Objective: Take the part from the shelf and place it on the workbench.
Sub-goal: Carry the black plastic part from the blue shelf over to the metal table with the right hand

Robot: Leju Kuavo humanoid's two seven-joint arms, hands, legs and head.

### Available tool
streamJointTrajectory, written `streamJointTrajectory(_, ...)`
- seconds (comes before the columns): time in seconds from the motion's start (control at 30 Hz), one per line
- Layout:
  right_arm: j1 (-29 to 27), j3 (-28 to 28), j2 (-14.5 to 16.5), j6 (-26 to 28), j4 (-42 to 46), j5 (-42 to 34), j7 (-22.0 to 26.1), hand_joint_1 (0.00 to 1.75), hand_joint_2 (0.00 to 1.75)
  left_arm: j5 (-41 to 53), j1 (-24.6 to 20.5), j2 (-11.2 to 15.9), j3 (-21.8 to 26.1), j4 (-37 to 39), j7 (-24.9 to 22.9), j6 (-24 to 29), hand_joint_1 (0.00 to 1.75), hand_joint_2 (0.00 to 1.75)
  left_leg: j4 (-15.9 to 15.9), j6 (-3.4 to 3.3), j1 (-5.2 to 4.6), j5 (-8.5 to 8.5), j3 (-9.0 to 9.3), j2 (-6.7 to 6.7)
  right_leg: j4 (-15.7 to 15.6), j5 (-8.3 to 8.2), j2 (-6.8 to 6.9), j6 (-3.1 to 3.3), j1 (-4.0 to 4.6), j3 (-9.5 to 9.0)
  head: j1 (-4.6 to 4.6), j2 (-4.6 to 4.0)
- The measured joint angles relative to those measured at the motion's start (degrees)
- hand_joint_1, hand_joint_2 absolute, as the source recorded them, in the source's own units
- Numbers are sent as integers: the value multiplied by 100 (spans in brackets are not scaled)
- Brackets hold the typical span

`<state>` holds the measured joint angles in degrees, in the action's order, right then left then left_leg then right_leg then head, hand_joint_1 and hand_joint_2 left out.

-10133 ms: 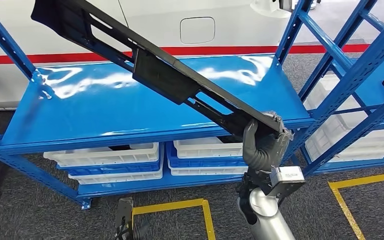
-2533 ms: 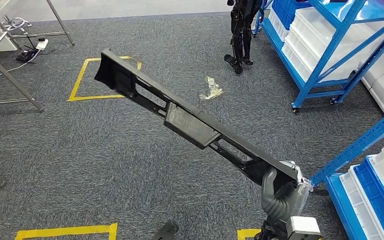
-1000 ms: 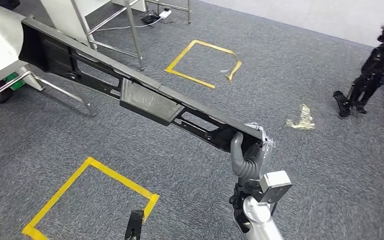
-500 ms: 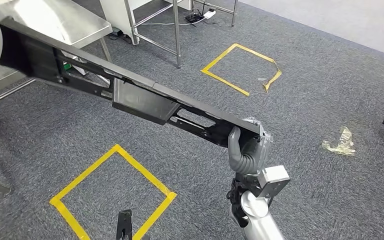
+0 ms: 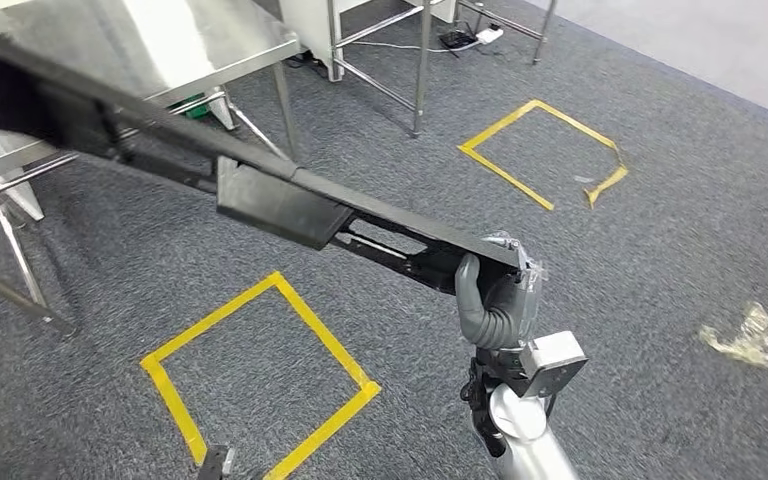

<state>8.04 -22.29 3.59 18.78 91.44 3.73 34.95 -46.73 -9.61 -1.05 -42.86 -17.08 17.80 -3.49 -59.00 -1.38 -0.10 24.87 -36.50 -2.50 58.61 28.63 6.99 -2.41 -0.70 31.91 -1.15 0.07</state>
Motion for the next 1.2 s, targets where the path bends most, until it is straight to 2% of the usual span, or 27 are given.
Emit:
streamJointTrajectory(0.03,22,15,-1,-70,24,24,-4,175,175,109,1,33,-2,-11,65,-234,0,175,12,-30,10,-6,12,82,46,44,-55,-31,-6,2,4,-1)
streamJointTrajectory(0.07,40,33,-1,-134,53,52,-1,175,175,219,-2,71,-4,-14,138,-444,0,175,23,-64,27,-15,25,164,197,130,-176,-45,-10,61,5,-1)
streamJointTrajectory(0.13,49,90,-7,-228,102,101,9,175,175,428,-37,138,-4,-14,276,-761,0,175,30,-117,46,-28,34,302,830,408,-511,-24,-23,360,11,-1)
streamJointTrajectory(0.2,16,165,-13,-302,147,172,10,175,175,650,-80,191,6,0,352,-920,0,175,27,-147,40,-32,32,479,1522,627,-643,-9,-20,735,11,-1)
streamJointTrajectory(0.23,-3,202,-13,-338,175,210,5,175,175,749,-92,204,16,10,367,-939,0,175,25,-150,35,-32,33,576,1646,625,-667,-25,-19,828,11,-1)
streamJointTrajectory(0.27,-14,232,-9,-373,214,243,-5,175,175,819,-98,210,32,22,364,-919,0,175,23,-149,33,-32,37,670,1510,517,-687,-55,-20,799,11,-1)
streamJointTrajectory(0.3,-17,256,-3,-403,254,263,-20,175,175,852,-102,212,52,32,360,-889,0,175,20,-146,33,-31,43,754,1182,346,-721,-88,-22,673,11,0)
streamJointTrajectory(0.33,-14,278,4,-428,296,275,-36,175,175,864,-108,213,78,39,356,-862,0,175,18,-139,36,-31,46,834,755,157,-823,-108,-32,498,12,0)
streamJointTrajectory(0.37,-10,293,14,-453,331,285,-55,175,175,865,-115,214,111,45,355,-845,0,175,13,-122,30,-29,46,909,387,1,-911,-103,-33,331,11,0)
streamJointTrajectory(0.43,-5,310,38,-504,371,301,-94,175,175,859,-117,214,193,50,354,-808,0,175,17,-71,22,-35,29,1014,48,-137,-1011,-41,-19,165,7,0)
streamJointTrajectory(0.5,0,320,74,-545,385,323,-124,175,175,855,-96,220,284,56,344,-751,0,175,31,-7,31,-44,11,1076,38,-158,-917,35,-11,147,5,0)
streamJointTrajectory(0.53,6,325,96,-556,391,331,-134,175,175,854,-85,221,323,60,338,-725,0,175,-2,26,27,-16,-13,989,25,-166,-869,74,-24,136,3,0)
streamJointTrajectory(0.57,12,330,117,-558,401,333,-142,175,175,854,-80,222,356,63,334,-711,0,175,-120,59,21,67,-76,828,11,-170,-807,124,-40,122,-3,-1)
streamJointTrajectory(0.63,19,342,145,-558,417,333,-151,175,175,854,-88,217,405,66,332,-704,0,175,-685,115,20,381,-357,433,-4,-162,-667,208,-43,98,-14,-1)
streamJointTrajectory(0.67,17,349,150,-558,422,333,-152,175,175,854,-93,212,426,66,328,-696,0,175,-1073,138,36,554,-550,335,-3,-154,-588,237,-34,94,-17,-1)
streamJointTrajectory(0.7,15,355,151,-559,423,334,-153,175,175,854,-92,207,448,67,318,-679,0,175,-1395,156,53,660,-713,296,-3,-147,-510,247,-25,93,-16,-1)
streamJointTrajectory(0.73,14,362,154,-561,423,336,-155,175,175,854,-87,203,473,67,302,-651,0,175,-1561,169,66,678,-803,278,-2,-140,-432,254,-22,92,-17,-1)
streamJointTrajectory(0.77,13,367,158,-564,423,341,-158,175,175,860,-80,199,507,68,278,-599,0,175,-1503,177,76,592,-778,260,-2,-132,-359,254,-22,86,-18,-1)
streamJointTrajectory(0.8,13,372,166,-566,423,345,-162,175,175,882,-75,199,552,68,249,-518,0,175,-1226,175,82,427,-634,218,-2,-122,-290,248,-22,76,-18,-1)
streamJointTrajectory(0.87,13,381,185,-565,423,360,-168,175,175,1019,-74,190,685,55,190,-162,0,175,-433,143,60,124,-188,-28,1,-86,-167,205,9,42,-16,-2)
streamJointTrajectory(0.93,14,389,200,-556,424,381,-168,175,175,1266,-69,160,884,-8,131,415,0,175,-25,81,20,40,49,-170,1,-50,-54,147,62,12,-5,-1)
streamJointTrajectory(1.0,22,392,215,-548,423,394,-168,175,175,1503,-35,132,1124,-109,66,876,0,175,3,17,-8,41,46,-37,-11,-28,70,94,84,-19,3,-1)
streamJointTrajectory(1.03,31,394,224,-546,423,394,-168,175,175,1595,-4,122,1242,-161,34,1000,0,175,20,-15,-4,27,52,38,15,-1,41,63,74,-16,4,-1)
streamJointTrajectory(1.1,47,399,233,-534,422,398,-162,175,175,1745,46,105,1449,-263,-26,1123,0,175,54,-88,29,-10,69,183,305,160,-246,30,51,114,4,-1)
streamJointTrajectory(1.13,48,403,230,-523,417,392,-159,175,175,1820,69,88,1541,-318,-56,1141,0,175,61,-112,45,-23,72,255,629,301,-451,33,34,275,6,-1)
streamJointTrajectory(1.17,42,408,222,-511,408,384,-156,175,175,1898,89,72,1630,-371,-87,1135,0,175,61,-128,53,-28,68,331,1021,449,-582,44,31,471,7,0)
streamJointTrajectory(1.2,31,413,209,-496,396,367,-154,175,175,1990,120,51,1721,-422,-119,1111,0,175,61,-134,53,-31,65,408,1396,566,-643,45,31,667,9,0)
